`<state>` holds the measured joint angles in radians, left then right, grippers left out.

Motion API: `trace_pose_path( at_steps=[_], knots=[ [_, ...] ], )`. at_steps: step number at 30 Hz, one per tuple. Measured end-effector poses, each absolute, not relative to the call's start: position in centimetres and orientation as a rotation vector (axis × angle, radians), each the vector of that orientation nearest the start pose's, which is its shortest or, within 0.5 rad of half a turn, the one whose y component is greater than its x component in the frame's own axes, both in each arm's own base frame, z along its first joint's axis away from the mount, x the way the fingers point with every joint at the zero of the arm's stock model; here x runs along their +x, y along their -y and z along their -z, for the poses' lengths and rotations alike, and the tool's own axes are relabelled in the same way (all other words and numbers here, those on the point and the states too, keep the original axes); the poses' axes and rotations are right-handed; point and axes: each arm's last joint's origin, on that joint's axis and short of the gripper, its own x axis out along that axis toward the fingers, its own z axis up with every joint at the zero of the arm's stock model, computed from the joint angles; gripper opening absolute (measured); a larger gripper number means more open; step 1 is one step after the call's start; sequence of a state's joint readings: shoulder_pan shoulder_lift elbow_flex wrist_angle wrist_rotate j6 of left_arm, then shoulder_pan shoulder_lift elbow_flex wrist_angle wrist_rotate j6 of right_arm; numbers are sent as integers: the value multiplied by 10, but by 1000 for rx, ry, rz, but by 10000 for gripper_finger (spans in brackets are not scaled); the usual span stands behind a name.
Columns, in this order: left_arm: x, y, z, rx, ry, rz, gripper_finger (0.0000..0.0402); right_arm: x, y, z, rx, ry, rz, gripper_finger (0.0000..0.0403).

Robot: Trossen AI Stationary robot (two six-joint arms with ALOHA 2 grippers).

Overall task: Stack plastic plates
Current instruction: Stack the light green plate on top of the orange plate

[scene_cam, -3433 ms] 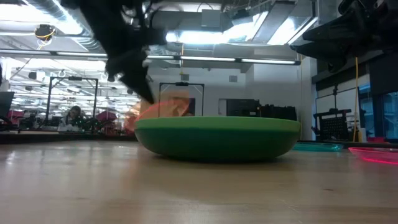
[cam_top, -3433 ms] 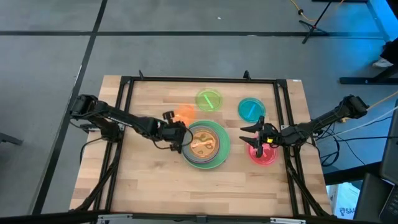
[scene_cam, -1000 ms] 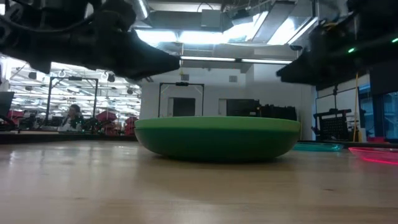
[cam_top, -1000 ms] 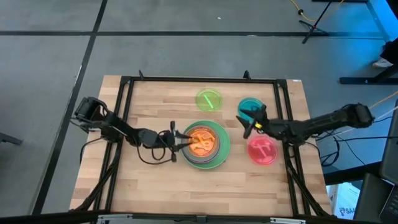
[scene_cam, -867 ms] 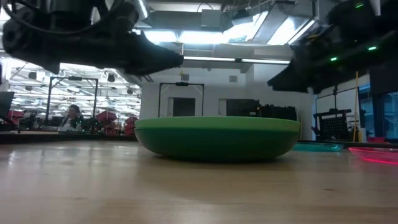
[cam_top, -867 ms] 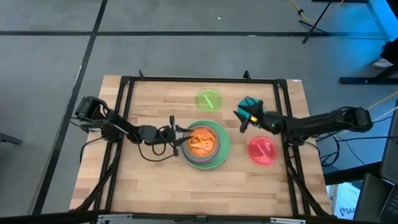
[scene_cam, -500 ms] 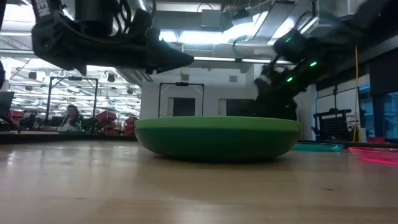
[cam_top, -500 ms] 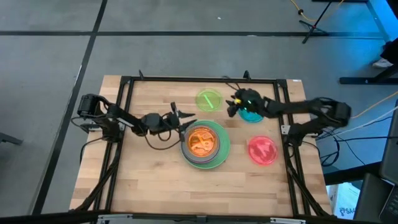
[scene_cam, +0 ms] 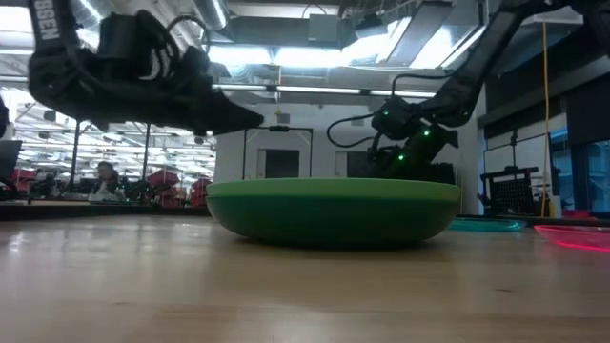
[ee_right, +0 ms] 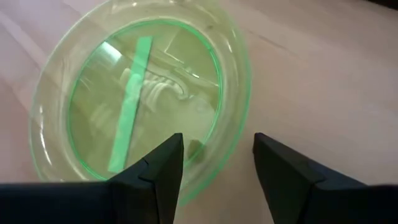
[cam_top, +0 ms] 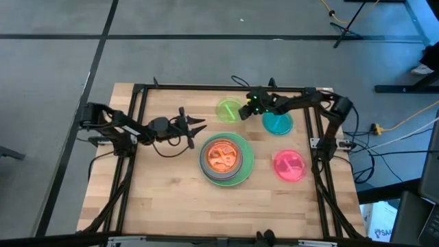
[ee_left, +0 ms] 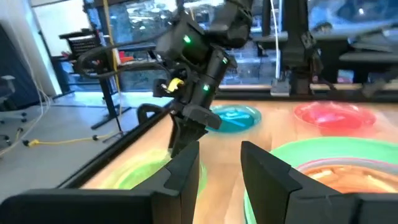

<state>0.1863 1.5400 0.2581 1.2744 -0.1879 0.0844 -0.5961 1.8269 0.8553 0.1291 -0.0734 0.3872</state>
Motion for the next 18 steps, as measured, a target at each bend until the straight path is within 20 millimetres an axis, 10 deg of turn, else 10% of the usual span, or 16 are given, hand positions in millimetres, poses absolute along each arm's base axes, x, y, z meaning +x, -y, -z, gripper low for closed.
trace_pose_path(
  at_steps=[8,18],
  knots=[
    [217,-50,-154,115,1,-402,112,286,191,-112,677,-700,657,170],
    [222,-52,-160,237,-10,-456,112,287,188,-110,668,-712,701,30]
  ],
)
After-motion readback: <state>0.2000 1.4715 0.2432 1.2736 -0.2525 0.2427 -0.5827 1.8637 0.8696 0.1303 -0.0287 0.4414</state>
